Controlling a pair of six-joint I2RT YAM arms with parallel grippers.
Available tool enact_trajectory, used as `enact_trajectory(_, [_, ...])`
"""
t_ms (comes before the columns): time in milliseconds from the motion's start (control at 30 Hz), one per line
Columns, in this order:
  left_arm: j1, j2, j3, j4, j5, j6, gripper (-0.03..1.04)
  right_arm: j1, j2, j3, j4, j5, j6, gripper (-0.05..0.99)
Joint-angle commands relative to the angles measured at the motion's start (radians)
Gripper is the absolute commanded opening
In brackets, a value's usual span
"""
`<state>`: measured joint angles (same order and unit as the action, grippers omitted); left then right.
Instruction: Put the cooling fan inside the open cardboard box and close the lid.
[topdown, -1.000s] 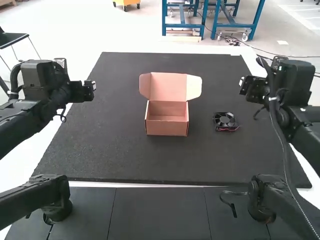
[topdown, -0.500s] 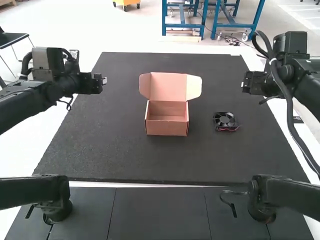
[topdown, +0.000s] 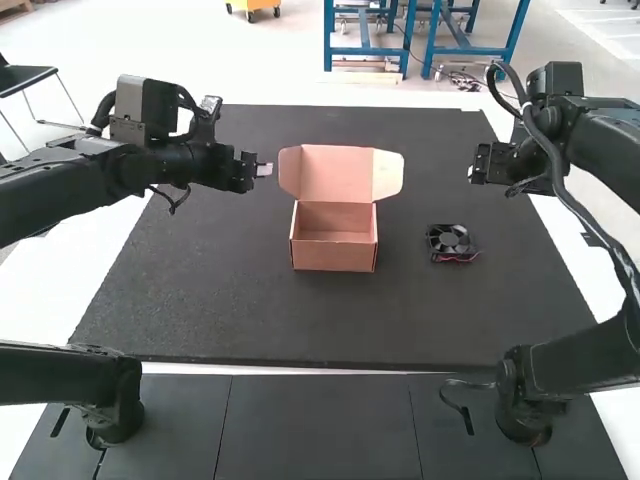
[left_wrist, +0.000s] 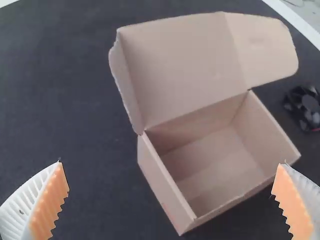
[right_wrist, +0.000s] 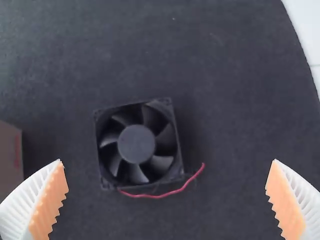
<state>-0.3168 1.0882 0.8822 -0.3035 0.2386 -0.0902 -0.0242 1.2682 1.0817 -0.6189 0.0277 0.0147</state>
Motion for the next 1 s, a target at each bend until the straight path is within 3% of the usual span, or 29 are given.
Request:
enact_trajectory(0, [-0.011, -0.008, 0.046, -0.037, 0.013, 0.010, 0.96, -0.026, 0.072, 0.075, 0.011, -0.038, -0.007, 0.91])
enact_trajectory(233, [-0.011, -0.025, 0.063, -0.137, 0.011, 0.052, 0.96, -0.056, 0.237, 0.159, 0.002, -0.043, -0.045, 0.91])
enact_trajectory(400, [-0.001, -0.028, 0.064, -0.149, 0.011, 0.081, 0.96, -0.095, 0.313, 0.195, -0.022, -0.040, -0.099, 0.91])
enact_trajectory(600, [0.028, -0.027, 0.072, -0.135, 0.011, 0.079, 0.96, -0.141, 0.378, 0.207, -0.025, -0.035, -0.157, 0.91])
enact_trajectory(967, [0.039, -0.022, 0.072, -0.112, 0.011, 0.056, 0.96, -0.118, 0.441, 0.153, -0.016, -0.031, -0.246, 0.91])
